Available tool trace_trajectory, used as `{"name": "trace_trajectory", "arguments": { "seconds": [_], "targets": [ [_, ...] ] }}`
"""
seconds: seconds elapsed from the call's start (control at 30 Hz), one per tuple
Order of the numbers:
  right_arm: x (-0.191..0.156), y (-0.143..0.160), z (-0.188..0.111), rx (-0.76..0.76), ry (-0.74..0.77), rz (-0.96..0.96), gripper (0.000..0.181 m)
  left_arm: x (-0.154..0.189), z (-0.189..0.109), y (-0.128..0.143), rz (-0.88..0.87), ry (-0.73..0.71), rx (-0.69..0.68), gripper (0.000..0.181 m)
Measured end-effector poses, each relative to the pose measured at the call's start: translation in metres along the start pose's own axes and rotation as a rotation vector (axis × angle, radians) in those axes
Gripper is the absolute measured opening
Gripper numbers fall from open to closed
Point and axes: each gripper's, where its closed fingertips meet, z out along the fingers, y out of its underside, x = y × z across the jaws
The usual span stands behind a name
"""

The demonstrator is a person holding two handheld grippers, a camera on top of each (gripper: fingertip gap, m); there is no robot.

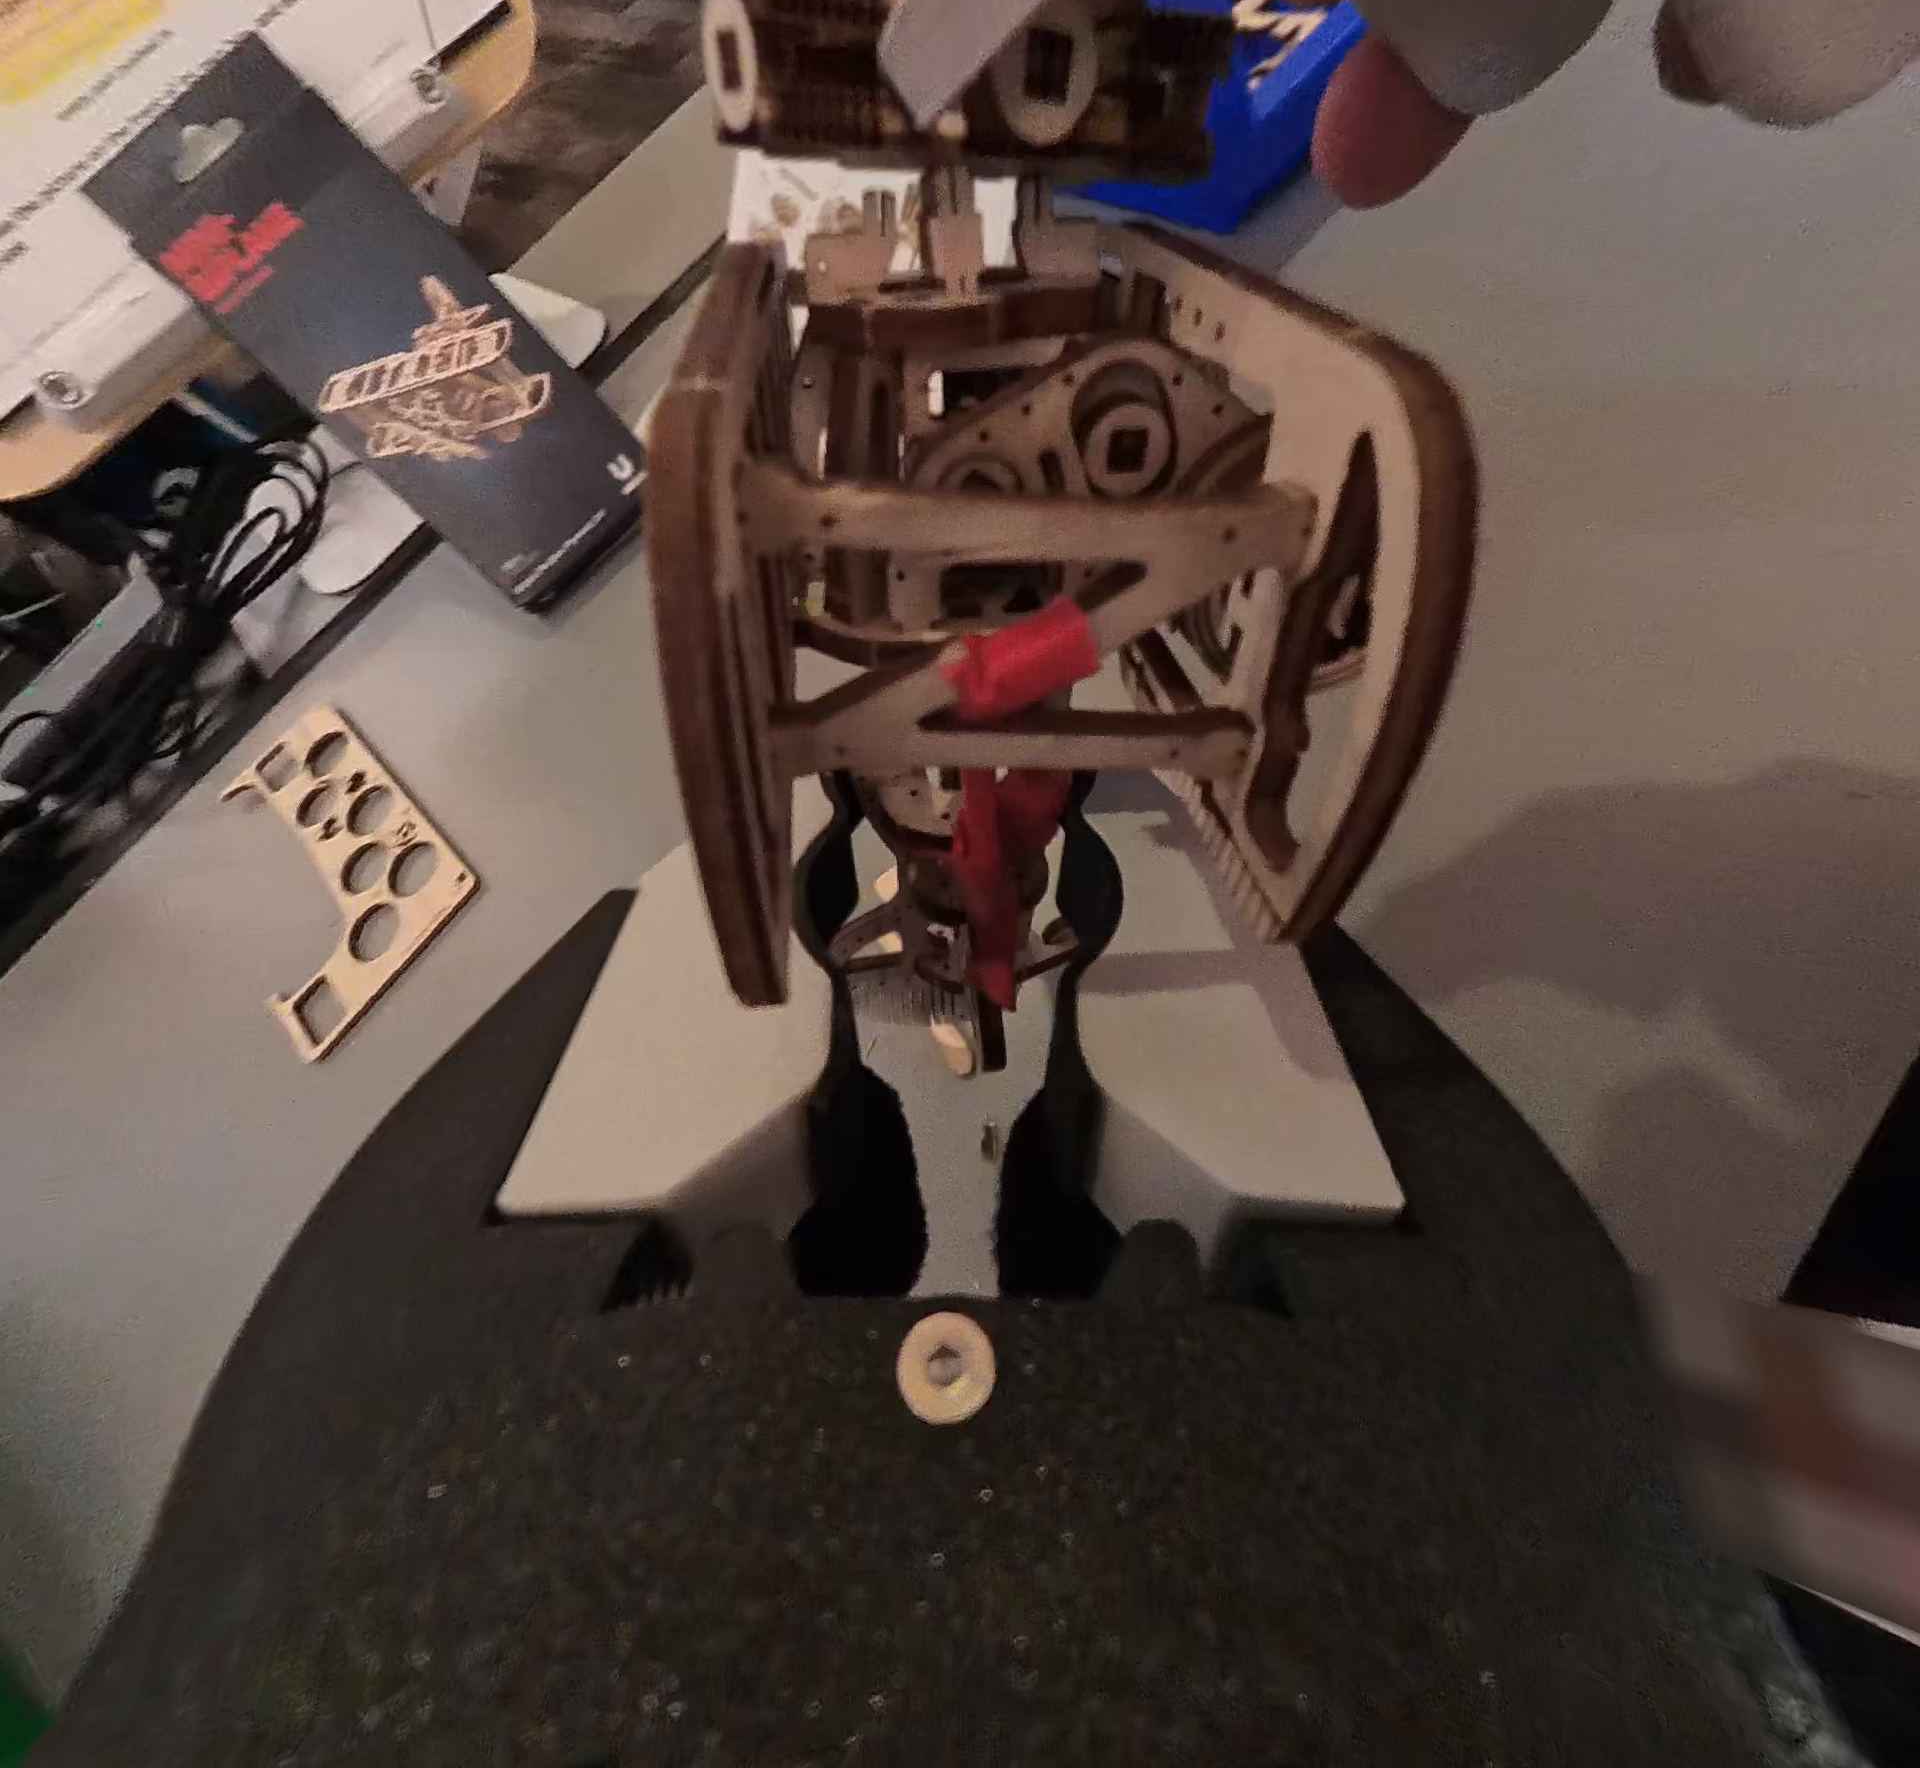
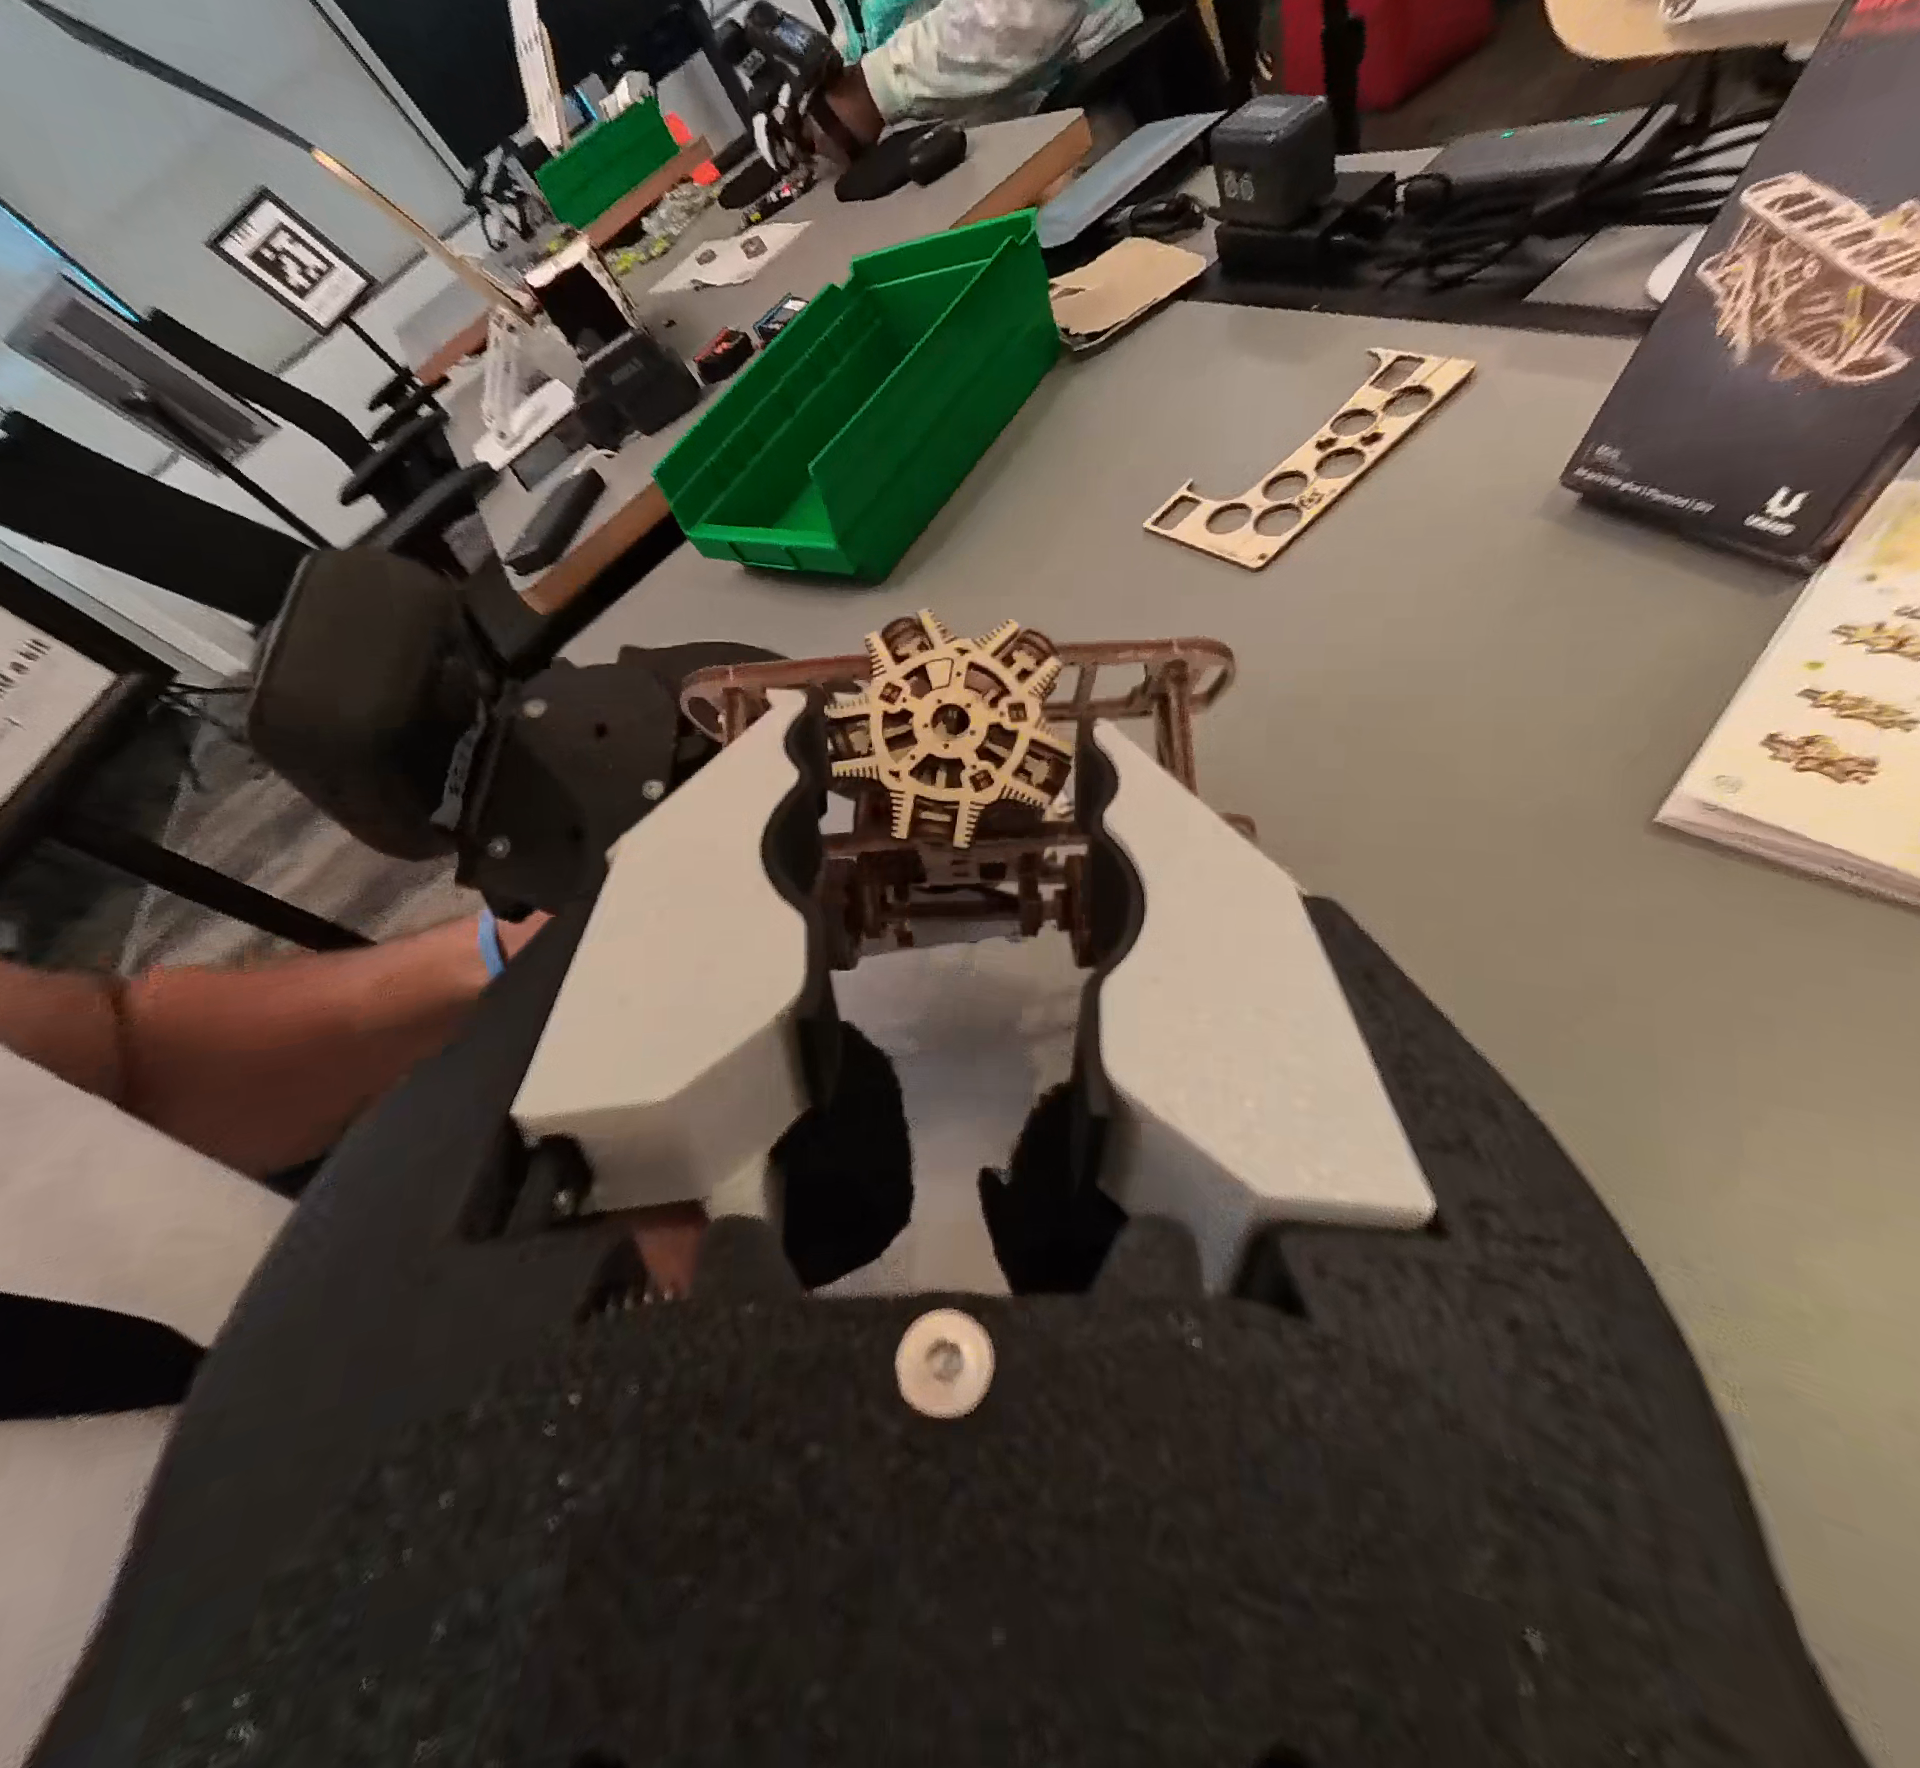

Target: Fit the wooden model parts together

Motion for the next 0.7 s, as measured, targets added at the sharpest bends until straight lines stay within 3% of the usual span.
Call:
{"name": "trace_trajectory", "arguments": {
  "seconds": [0.33, 0.7],
  "targets": [
    [0.003, 0.015, 0.01, 0.03, -0.106, 0.231, 0.047, -0.011, -0.009, 0.021, 0.063, -0.173, -0.108, 0.031],
    [0.001, 0.024, 0.017, 0.061, -0.135, 0.405, 0.047, -0.018, -0.015, 0.032, 0.128, -0.227, -0.164, 0.032]
  ]
}}
